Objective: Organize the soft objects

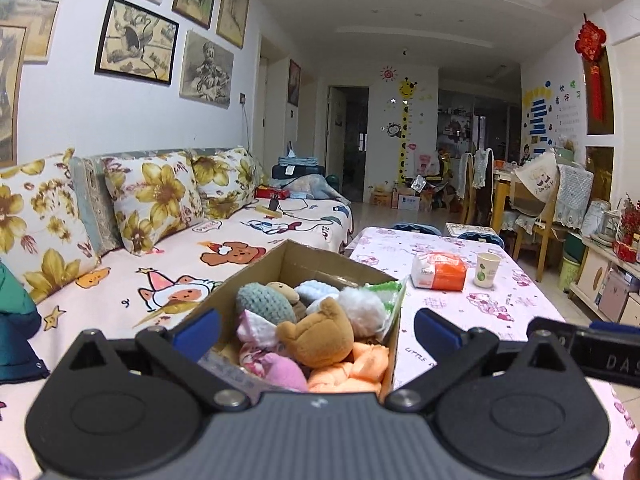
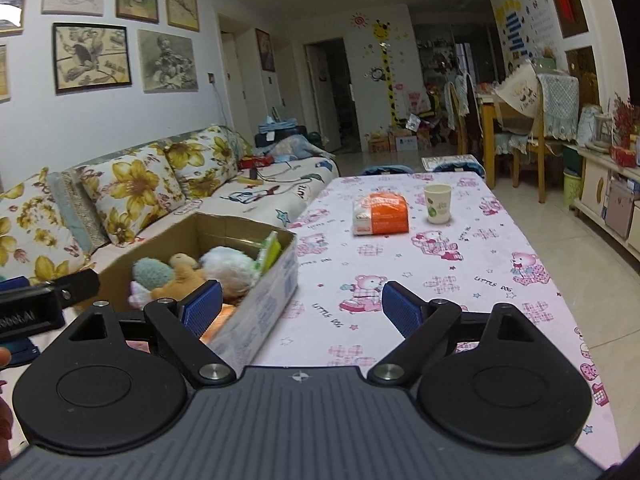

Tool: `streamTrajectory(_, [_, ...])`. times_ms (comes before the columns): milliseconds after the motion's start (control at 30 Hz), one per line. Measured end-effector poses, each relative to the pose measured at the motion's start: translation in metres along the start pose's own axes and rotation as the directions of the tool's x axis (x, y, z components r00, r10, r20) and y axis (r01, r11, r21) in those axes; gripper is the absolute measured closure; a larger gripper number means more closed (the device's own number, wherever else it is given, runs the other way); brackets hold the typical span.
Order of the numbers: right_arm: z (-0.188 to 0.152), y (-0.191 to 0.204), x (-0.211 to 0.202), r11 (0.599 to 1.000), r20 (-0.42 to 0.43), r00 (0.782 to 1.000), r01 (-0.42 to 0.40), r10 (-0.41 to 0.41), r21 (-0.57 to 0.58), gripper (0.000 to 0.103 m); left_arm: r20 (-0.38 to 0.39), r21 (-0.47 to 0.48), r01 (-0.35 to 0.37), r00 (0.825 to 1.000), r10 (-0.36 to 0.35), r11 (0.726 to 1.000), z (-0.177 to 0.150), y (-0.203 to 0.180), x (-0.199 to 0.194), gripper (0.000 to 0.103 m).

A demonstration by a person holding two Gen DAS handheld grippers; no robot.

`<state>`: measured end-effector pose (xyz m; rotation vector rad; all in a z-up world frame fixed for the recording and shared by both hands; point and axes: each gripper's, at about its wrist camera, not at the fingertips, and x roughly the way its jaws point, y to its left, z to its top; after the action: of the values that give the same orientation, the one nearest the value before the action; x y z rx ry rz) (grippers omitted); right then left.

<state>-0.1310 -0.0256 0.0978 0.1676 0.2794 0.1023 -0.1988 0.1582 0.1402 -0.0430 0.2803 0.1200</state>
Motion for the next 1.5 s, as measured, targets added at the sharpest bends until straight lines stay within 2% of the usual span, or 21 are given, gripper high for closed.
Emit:
streamTrajectory(300, [0.000,0.021,-0.030,0.999,0.024,0.999,-0.028,0.028,-0.025,0.000,0.040,0.005,-0.001,0.999,0.001,1.000,-0.001,0.013,-0.030,0.001])
streamTrajectory(633, [-0.006,0.036,-0.034,0.997,0.013,0.999,-0.051,0.052,-0.065,0.000,0.044,0.010,-0.024,0.999,0.024,1.000,-0.008,0.026,-0.045,0.001])
streamTrajectory(1500, [-0.013,0.034,-0.025,0.993,-0.027,0.998,-0.066,0.063,-0.099,0.000,0.008,0.037,-0.062,0.998,0.061,0.997,-0.022,0.028,-0.035,0.001])
